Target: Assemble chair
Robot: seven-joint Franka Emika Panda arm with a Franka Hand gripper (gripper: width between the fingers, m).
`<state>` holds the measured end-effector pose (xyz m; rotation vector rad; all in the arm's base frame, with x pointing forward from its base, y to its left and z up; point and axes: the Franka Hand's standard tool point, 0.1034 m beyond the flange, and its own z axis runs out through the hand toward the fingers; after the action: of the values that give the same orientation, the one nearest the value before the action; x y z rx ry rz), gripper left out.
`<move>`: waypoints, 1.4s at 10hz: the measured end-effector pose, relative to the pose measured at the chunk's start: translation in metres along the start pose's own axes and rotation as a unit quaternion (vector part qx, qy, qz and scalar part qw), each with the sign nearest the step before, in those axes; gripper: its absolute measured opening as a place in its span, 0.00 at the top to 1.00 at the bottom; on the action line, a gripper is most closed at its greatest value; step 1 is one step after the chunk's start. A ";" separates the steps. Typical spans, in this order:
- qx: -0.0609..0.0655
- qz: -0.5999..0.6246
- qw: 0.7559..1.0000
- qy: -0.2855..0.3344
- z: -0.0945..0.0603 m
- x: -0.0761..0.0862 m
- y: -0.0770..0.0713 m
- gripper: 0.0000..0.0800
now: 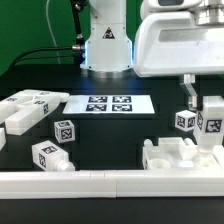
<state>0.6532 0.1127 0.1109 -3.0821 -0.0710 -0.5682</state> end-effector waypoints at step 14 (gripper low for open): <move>0.005 -0.007 1.000 0.030 0.020 -0.015 -0.004 0.64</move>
Offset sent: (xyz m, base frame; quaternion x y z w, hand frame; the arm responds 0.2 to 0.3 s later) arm 0.0096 -0.0035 -0.0062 -0.0057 0.0138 -0.0039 0.9999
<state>0.6461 0.1161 0.0869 -3.0559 -0.0949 -0.6571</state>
